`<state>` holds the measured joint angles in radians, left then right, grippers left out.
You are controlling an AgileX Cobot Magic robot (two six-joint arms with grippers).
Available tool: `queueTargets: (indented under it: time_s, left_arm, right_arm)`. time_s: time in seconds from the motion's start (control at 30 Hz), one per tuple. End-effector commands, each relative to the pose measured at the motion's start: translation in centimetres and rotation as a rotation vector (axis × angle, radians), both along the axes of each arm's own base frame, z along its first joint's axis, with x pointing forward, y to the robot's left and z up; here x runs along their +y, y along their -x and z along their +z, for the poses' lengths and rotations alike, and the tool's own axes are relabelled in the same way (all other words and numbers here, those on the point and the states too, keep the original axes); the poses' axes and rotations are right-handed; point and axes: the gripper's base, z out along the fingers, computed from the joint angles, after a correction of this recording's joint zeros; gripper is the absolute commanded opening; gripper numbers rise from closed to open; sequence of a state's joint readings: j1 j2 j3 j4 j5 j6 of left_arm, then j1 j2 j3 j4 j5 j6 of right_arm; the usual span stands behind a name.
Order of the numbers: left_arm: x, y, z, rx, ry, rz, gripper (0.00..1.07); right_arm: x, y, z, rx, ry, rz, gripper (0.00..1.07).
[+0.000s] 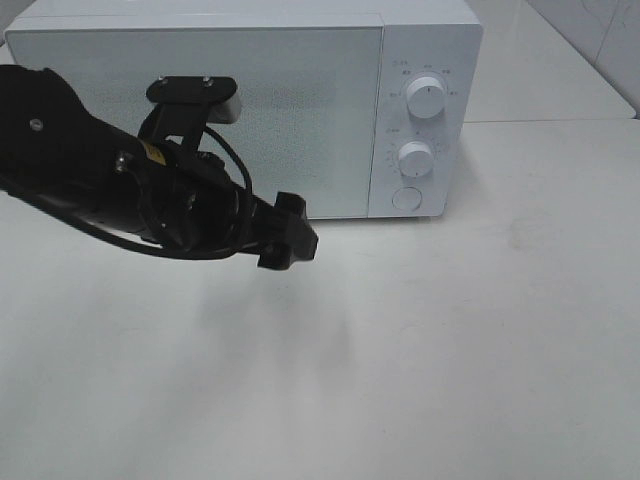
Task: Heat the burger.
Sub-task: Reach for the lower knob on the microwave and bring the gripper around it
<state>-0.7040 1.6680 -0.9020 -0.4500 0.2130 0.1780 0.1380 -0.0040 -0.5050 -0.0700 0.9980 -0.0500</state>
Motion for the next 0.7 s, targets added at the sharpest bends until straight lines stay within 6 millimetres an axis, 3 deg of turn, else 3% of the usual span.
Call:
queueTargets:
  time_s: [0.03, 0.27, 0.33, 0.47, 0.53, 0.63, 0.67, 0.7]
  left_arm:
    - [0.9, 1.9, 0.9, 0.127, -0.071, -0.091, 0.98]
    - [2.2, 4.1, 2.7, 0.229, -0.137, -0.159, 0.98]
    - [4.2, 4.4, 4.2, 0.262, -0.161, -0.090, 0.98]
    - [5.8, 4.2, 5.0, 0.266, -0.177, -0.048, 0.98]
    - [10.0, 3.7, 7.0, 0.269, -0.165, 0.079, 0.98]
    - [10.9, 3.7, 7.4, 0.273, -0.164, 0.110, 0.98]
    - [13.3, 3.8, 8.3, 0.285, -0.167, 0.187, 0.98]
    - [14.3, 4.0, 8.5, 0.296, -0.173, 0.211, 0.98]
  right_arm:
    - [0.0, 0.3, 0.0, -0.033, 0.000, -0.001, 0.73]
    - [0.0, 0.3, 0.0, -0.033, 0.000, -0.001, 0.73]
    - [0.0, 0.3, 0.0, -0.033, 0.000, -0.001, 0.73]
    - [0.0, 0.3, 0.0, -0.033, 0.000, -0.001, 0.73]
    - [0.0, 0.3, 0.0, -0.033, 0.000, -0.001, 0.73]
    - [0.0, 0.3, 0.0, -0.033, 0.000, -0.001, 0.73]
    - [0.0, 0.3, 0.0, -0.033, 0.000, -0.001, 0.73]
    - [0.0, 0.3, 0.0, -0.033, 0.000, -0.001, 0.73]
